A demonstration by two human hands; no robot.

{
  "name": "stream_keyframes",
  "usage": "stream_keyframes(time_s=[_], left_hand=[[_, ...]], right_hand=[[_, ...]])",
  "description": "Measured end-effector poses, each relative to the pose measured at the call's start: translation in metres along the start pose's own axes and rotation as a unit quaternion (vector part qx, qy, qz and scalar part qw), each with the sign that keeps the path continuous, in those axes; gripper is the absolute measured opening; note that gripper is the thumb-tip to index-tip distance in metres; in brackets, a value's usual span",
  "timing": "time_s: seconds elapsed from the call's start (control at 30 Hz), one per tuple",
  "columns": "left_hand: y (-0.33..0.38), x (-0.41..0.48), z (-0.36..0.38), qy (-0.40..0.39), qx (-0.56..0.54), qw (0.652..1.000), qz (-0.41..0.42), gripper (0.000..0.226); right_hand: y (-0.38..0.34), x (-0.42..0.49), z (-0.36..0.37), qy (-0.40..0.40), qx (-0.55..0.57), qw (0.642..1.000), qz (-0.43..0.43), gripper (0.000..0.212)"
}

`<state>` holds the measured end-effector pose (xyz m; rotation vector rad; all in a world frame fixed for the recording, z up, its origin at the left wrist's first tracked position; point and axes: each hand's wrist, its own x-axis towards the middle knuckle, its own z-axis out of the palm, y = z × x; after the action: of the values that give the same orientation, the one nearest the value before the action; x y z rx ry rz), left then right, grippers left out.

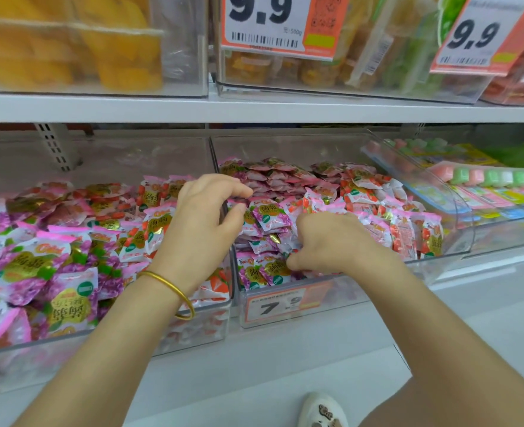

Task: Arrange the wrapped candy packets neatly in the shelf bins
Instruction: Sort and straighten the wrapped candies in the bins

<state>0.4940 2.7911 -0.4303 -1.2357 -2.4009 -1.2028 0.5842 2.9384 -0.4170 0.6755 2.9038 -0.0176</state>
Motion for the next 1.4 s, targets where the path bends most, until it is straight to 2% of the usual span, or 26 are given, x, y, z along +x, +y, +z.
stream_keyframes(time_s=[0.17, 0.23, 0.3, 0.4, 0.47, 0.57, 0.67, 0.77, 0.83, 0.93, 1.03, 1.07, 1.13, 1.27, 1.33, 1.4], left_hand=[[-0.001, 0.000, 0.000, -0.008, 0.005, 1.000, 0.003, 0.022], [-0.001, 0.000, 0.000, -0.007, 0.006, 1.000, 0.007, 0.022], [-0.002, 0.000, 0.000, -0.006, 0.007, 1.000, 0.009, 0.022], [-0.002, 0.000, 0.000, -0.005, 0.004, 1.000, 0.016, 0.022], [-0.001, 0.000, 0.000, -0.006, 0.000, 1.000, 0.019, 0.022], [0.004, 0.000, -0.003, 0.003, -0.036, 0.999, 0.007, 0.024], [0.013, -0.002, -0.009, 0.011, -0.114, 0.993, -0.012, 0.033], [0.017, -0.006, -0.021, -0.004, -0.183, 0.983, -0.019, 0.022], [0.011, -0.008, -0.031, 0.005, -0.209, 0.977, -0.041, 0.021], [-0.007, -0.013, -0.054, 0.037, -0.309, 0.944, -0.110, 0.021], [-0.024, -0.023, -0.075, 0.071, -0.340, 0.927, -0.140, 0.021], [-0.027, -0.027, -0.080, 0.076, -0.341, 0.926, -0.144, 0.022], [-0.032, -0.034, -0.087, 0.078, -0.338, 0.925, -0.156, 0.024], [-0.043, -0.042, -0.097, 0.043, -0.325, 0.927, -0.182, 0.013], [-0.049, -0.043, -0.100, 0.020, -0.298, 0.936, -0.187, 0.011], [-0.053, -0.044, -0.100, 0.003, -0.270, 0.945, -0.183, 0.009]], right_hand=[[0.018, 0.004, -0.003, 0.013, 0.152, 0.988, 0.024, 0.020], [0.024, 0.003, -0.007, 0.032, 0.229, 0.973, 0.026, 0.021], [0.030, 0.002, -0.009, 0.061, 0.301, 0.951, 0.024, 0.019], [0.036, 0.004, -0.010, 0.121, 0.422, 0.898, 0.021, 0.003], [0.035, 0.006, -0.011, 0.155, 0.487, 0.859, 0.005, 0.009], [0.026, 0.003, -0.016, 0.146, 0.556, 0.817, -0.039, 0.014], [0.012, 0.001, -0.018, 0.127, 0.577, 0.801, -0.101, 0.021], [-0.008, -0.003, -0.024, 0.129, 0.587, 0.781, -0.170, 0.022], [-0.025, -0.004, -0.025, 0.122, 0.617, 0.756, -0.181, 0.015], [-0.051, -0.003, -0.026, 0.104, 0.663, 0.723, -0.164, 0.034], [-0.078, -0.003, -0.028, 0.051, 0.689, 0.701, -0.177, 0.052], [-0.086, -0.004, -0.028, 0.039, 0.687, 0.702, -0.182, 0.054], [-0.102, -0.004, -0.025, 0.044, 0.661, 0.725, -0.191, 0.044], [-0.119, -0.004, -0.025, 0.102, 0.624, 0.753, -0.183, 0.021], [-0.117, -0.003, -0.028, 0.121, 0.608, 0.764, -0.181, 0.020], [-0.114, -0.001, -0.028, 0.123, 0.569, 0.790, -0.191, 0.022]])
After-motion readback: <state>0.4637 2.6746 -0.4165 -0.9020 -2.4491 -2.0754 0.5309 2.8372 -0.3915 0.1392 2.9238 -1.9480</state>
